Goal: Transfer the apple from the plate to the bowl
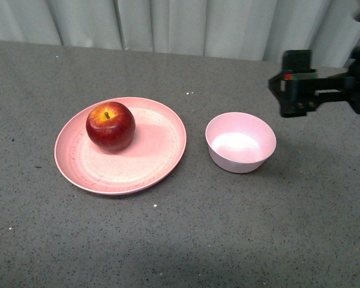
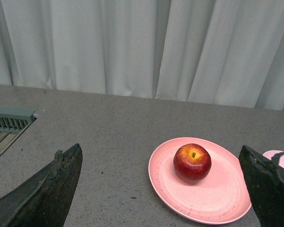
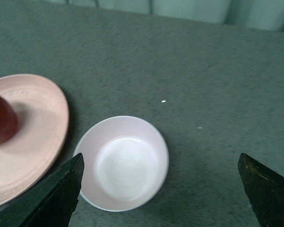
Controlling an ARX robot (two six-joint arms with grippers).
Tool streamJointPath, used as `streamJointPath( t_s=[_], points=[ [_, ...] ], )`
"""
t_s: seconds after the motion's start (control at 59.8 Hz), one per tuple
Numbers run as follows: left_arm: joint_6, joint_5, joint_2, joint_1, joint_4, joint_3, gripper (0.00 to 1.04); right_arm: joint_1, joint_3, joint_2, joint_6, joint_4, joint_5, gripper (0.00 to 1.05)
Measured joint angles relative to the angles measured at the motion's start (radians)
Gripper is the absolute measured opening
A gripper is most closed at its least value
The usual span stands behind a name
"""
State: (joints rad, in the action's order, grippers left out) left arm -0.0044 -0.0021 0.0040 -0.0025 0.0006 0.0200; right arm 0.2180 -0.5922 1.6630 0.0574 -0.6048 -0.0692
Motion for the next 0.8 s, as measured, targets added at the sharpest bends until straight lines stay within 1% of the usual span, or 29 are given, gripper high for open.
streamJointPath(
  t_s=[0.017, 0.033, 0.067, 0.084, 0.117, 0.184, 0.218, 0.251, 0.318, 0.368, 0.385, 0.452, 0.502, 0.535, 0.736, 0.803],
  points=[
    [0.0, 0.0, 0.0, 0.0, 0.0, 0.0, 0.98, -0.003, 0.008, -0.006, 0.0, -0.008, 0.004, 0.95],
    [0.0, 0.0, 0.0, 0.0, 0.0, 0.0, 0.98, -0.006, 0.026, -0.008, -0.005, -0.05, 0.037, 0.94],
    [0.0, 0.0, 0.0, 0.0, 0.0, 0.0, 0.98, -0.009, 0.079, 0.008, -0.019, -0.232, 0.145, 0.87],
    [0.0, 0.0, 0.0, 0.0, 0.0, 0.0, 0.98, -0.01, 0.092, 0.011, -0.024, -0.276, 0.167, 0.86],
    [0.0, 0.003, 0.0, 0.0, 0.0, 0.0, 0.98, -0.015, 0.148, 0.022, -0.035, -0.439, 0.237, 0.78],
    [0.0, 0.001, 0.0, 0.0, 0.0, 0.0, 0.98, -0.029, 0.225, 0.01, -0.045, -0.604, 0.248, 0.68],
    [0.0, 0.002, 0.0, 0.0, 0.0, 0.0, 0.98, -0.038, 0.25, -0.01, -0.048, -0.649, 0.246, 0.62],
    [0.0, 0.001, 0.0, 0.0, 0.0, 0.0, 0.98, -0.046, 0.27, -0.037, -0.051, -0.663, 0.241, 0.57],
    [0.0, 0.002, 0.0, 0.0, 0.0, 0.0, 0.98, -0.069, 0.337, -0.137, -0.054, -0.658, 0.216, 0.39],
    [0.0, 0.002, 0.0, 0.0, 0.0, 0.0, 0.98, -0.081, 0.372, -0.19, -0.055, -0.636, 0.201, 0.28],
    [0.0, 0.002, 0.0, 0.0, 0.0, 0.0, 0.98, -0.083, 0.376, -0.2, -0.056, -0.626, 0.199, 0.27],
    [0.0, 0.002, 0.0, 0.0, 0.0, 0.0, 0.98, -0.099, 0.399, -0.289, -0.056, -0.534, 0.187, 0.14],
    [0.0, 0.002, 0.0, 0.0, 0.0, 0.0, 0.98, -0.107, 0.416, -0.339, -0.057, -0.51, 0.179, 0.07],
    [0.0, 0.002, -0.001, 0.0, 0.0, 0.0, 0.98, -0.114, 0.431, -0.382, -0.06, -0.495, 0.173, 0.0],
    [0.0, 0.002, 0.0, 0.0, 0.0, 0.0, 0.98, -0.141, 0.496, -0.533, -0.059, -0.406, 0.144, 0.01],
    [0.0, 0.002, -0.001, 0.0, 0.0, 0.0, 0.98, -0.181, 0.513, -0.585, -0.06, -0.372, 0.084, 0.01]
  ],
)
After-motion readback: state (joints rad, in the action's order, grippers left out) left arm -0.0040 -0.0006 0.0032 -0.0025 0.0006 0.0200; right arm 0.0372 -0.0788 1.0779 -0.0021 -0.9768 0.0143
